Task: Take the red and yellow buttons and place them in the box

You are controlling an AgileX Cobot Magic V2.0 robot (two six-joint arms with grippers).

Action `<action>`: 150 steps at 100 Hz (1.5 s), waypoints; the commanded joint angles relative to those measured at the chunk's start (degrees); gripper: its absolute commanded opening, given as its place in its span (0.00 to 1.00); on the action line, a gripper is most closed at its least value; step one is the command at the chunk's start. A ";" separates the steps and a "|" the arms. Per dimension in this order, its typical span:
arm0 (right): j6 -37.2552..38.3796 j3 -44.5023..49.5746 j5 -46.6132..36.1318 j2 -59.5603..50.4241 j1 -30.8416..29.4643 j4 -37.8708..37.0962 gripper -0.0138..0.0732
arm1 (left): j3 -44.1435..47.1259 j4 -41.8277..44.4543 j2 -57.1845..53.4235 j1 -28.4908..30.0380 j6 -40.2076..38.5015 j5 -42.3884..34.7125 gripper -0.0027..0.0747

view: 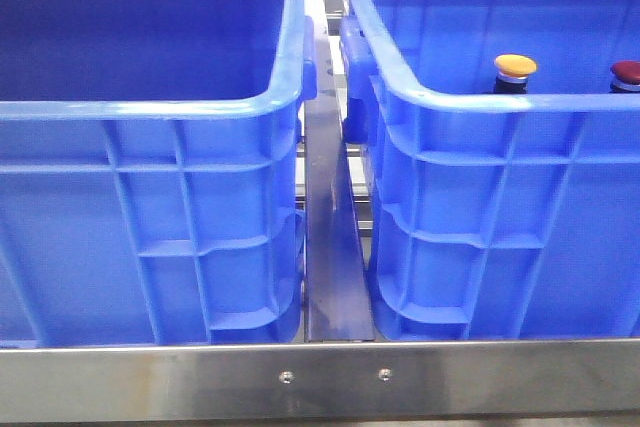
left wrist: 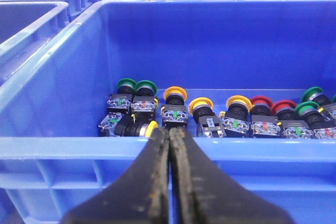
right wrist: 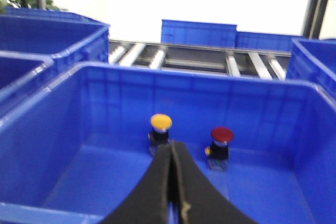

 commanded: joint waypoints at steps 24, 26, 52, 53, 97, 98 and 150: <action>37.10 5.30 -14.02 -0.82 6.41 -36.04 0.08 | 1.25 -0.34 -1.75 0.08 -0.62 -3.21 0.01; 38.77 5.91 -15.12 -0.82 6.63 -37.80 0.08 | 1.25 -0.34 -1.75 0.08 -0.62 -3.21 0.01; 53.32 14.10 -24.14 -0.99 6.91 -52.27 0.08 | 1.25 -0.34 -1.75 0.08 -0.62 -3.21 0.01; 53.32 14.10 -24.22 -0.99 6.91 -52.75 0.08 | 1.25 -0.34 -1.75 0.08 -0.62 -3.21 0.01; 53.32 14.18 -23.78 -0.99 6.91 -53.22 0.08 | 1.25 -0.34 -1.75 0.08 -0.62 -3.21 0.01; 53.32 14.18 -23.76 -0.99 6.91 -53.22 0.08 | 1.25 -0.34 -1.75 0.08 -0.62 -3.21 0.01; 53.32 14.13 -23.55 -0.99 6.91 -53.22 0.08 | 1.25 -0.34 -1.75 0.08 -0.62 -3.21 0.01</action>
